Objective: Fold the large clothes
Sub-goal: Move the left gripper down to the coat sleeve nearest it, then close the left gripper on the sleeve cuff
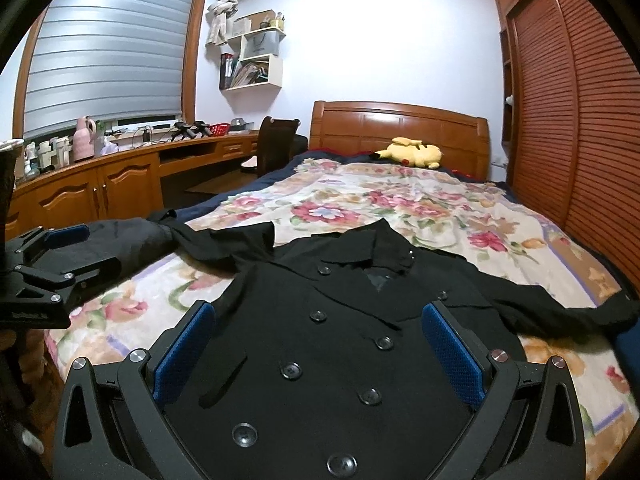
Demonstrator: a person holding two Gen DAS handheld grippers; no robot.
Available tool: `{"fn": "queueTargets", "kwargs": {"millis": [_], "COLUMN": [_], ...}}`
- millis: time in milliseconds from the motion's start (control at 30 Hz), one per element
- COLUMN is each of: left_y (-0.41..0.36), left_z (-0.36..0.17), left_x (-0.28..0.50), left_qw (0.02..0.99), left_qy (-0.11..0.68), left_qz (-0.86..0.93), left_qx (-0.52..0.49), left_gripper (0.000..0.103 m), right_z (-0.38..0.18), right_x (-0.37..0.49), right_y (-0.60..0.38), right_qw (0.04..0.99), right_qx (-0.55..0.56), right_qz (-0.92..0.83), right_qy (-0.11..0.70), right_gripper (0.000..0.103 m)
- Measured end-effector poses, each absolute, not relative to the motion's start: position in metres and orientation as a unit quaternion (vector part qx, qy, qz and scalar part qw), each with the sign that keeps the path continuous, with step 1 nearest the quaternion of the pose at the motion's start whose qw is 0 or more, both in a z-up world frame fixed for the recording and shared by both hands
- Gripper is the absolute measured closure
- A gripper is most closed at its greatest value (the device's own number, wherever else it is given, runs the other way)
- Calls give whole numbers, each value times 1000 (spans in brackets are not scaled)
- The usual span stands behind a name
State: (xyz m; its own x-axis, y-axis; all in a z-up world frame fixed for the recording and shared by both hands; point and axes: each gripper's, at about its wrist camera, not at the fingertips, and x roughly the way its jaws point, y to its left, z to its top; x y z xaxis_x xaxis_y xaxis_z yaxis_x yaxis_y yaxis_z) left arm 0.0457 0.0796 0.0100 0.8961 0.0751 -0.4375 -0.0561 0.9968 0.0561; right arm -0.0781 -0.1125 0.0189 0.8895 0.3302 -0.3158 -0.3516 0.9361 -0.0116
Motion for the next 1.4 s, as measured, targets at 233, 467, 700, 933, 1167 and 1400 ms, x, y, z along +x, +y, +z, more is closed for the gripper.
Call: {"fn": "queueTargets", "kwargs": {"millis": [233, 467, 700, 933, 1167, 1400], "left_y": [102, 126, 148, 174, 197, 212], "left_z": [1, -14, -24, -31, -43, -59], "left_x": [78, 117, 158, 203, 235, 247], "left_qw": [967, 957, 948, 936, 925, 916], "left_qy": [248, 279, 306, 336, 365, 384], "left_qz": [45, 75, 91, 105, 96, 96], "left_qx": [26, 34, 24, -11, -48, -69], "left_gripper": [0, 0, 0, 0, 0, 29], "right_z": [11, 6, -1, -4, -4, -10], "right_x": [-44, -7, 11, 19, 23, 24], "right_y": [-104, -92, -93, -99, -101, -90], "right_qw": [968, 964, 955, 947, 946, 946], "right_qx": [-42, -46, -43, -50, -39, -53], "right_qz": [185, 175, 202, 210, 208, 202], "right_qy": [167, 194, 215, 238, 246, 250], "right_gripper": [0, 0, 0, 0, 0, 0]}}
